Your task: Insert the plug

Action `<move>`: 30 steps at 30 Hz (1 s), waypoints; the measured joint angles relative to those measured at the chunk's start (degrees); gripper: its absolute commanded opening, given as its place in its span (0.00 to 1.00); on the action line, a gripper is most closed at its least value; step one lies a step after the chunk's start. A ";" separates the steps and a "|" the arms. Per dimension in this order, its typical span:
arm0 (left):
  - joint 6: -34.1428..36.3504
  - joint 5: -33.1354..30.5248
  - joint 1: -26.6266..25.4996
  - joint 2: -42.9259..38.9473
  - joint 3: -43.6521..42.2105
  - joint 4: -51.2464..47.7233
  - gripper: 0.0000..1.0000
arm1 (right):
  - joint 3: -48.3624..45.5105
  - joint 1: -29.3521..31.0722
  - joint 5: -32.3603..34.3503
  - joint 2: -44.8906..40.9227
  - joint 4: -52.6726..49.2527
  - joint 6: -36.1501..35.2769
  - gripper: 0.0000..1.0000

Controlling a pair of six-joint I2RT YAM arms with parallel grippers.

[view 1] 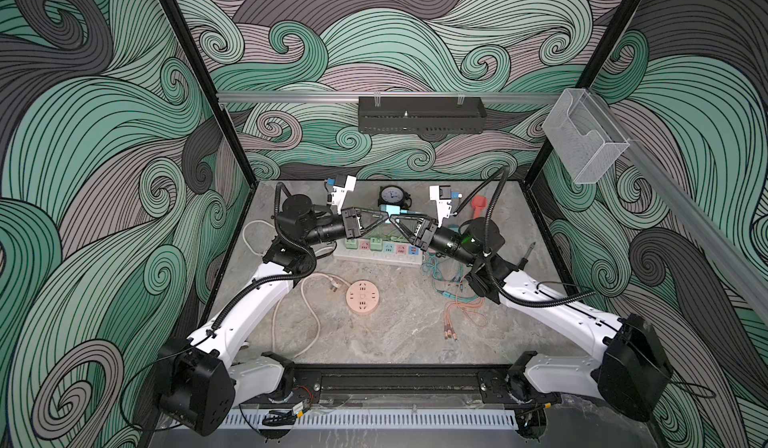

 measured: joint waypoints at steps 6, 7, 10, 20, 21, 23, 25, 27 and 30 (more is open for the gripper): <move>-0.22 0.92 0.02 0.00 0.00 1.66 0.02 | 0.00 -0.42 -0.90 -0.66 0.46 0.55 0.16; -0.20 0.98 0.02 0.00 0.00 1.68 0.08 | 0.00 -0.50 -1.03 -0.79 0.31 0.46 0.14; 0.46 1.11 0.02 0.00 0.00 1.03 0.41 | 0.00 -0.68 -1.36 -1.46 -1.29 -0.37 0.10; 3.04 0.87 3.15 -1.60 0.00 -7.80 0.67 | 3.63 -5.62 -2.36 -4.44 -16.41 -12.87 0.03; 3.45 0.87 3.82 -2.16 0.00 -8.76 0.68 | 4.39 -6.58 -2.60 -4.66 -18.18 -14.21 0.03; 4.42 0.79 5.03 -3.04 0.02 -10.69 0.68 | 5.60 -8.02 -2.95 -5.01 -20.94 -16.48 0.03; 5.62 0.61 6.40 -4.07 0.00 -13.31 0.68 | 7.15 -9.60 -3.34 -5.25 -24.09 -19.06 0.02; 6.91 -0.07 7.67 -5.05 -0.24 -15.76 0.68 | 9.07 -10.91 -3.65 -5.20 -27.19 -21.44 0.02; 9.18 -1.86 10.05 -6.84 -0.83 -20.31 0.68 | 13.22 -12.70 -4.09 -4.48 -32.52 -26.05 0.02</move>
